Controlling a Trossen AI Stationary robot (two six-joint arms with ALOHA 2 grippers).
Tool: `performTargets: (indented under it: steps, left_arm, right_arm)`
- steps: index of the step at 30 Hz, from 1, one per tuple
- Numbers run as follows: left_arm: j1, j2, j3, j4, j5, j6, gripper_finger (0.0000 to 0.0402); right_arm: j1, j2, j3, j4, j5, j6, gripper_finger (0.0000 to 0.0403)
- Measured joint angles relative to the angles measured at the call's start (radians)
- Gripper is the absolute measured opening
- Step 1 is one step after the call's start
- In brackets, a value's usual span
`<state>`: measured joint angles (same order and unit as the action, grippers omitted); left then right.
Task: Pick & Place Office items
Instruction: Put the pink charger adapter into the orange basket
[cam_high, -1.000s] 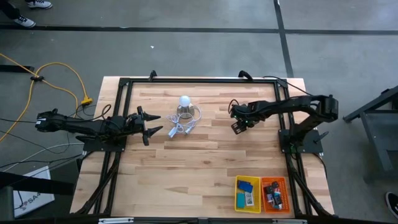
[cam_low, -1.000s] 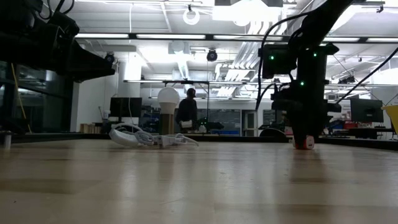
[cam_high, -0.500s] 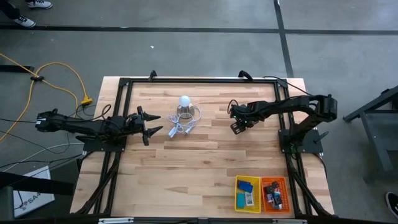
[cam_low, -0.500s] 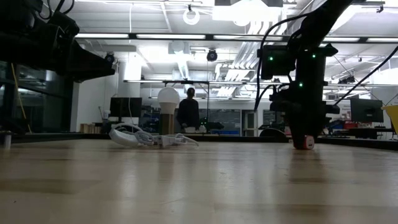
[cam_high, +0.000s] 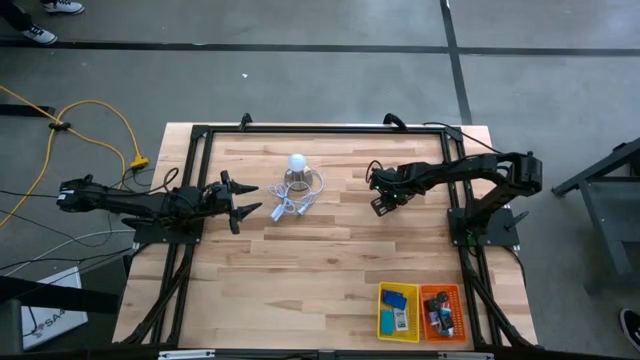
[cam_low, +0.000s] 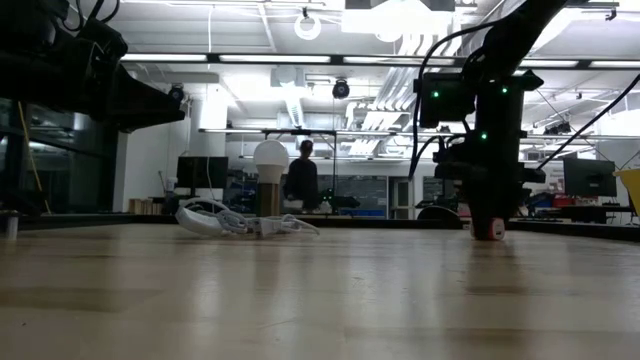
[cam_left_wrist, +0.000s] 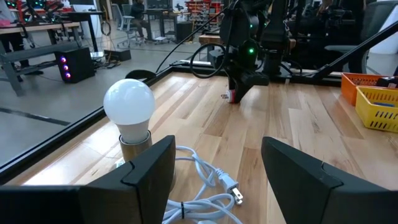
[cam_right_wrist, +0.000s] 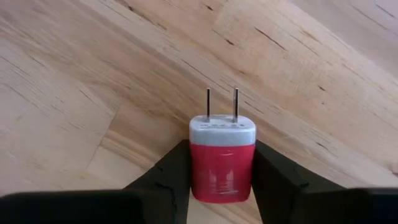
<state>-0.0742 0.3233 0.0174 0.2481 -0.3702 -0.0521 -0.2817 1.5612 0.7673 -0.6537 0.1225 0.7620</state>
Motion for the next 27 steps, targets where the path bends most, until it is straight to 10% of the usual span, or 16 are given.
performTargets:
  steps: [27]
  left_arm:
    - [0.000,0.000,0.000,0.000,0.000,0.000,0.0230]
  right_arm:
    - [0.036,-0.176,0.139,-0.119,0.108,-0.112,0.0119]
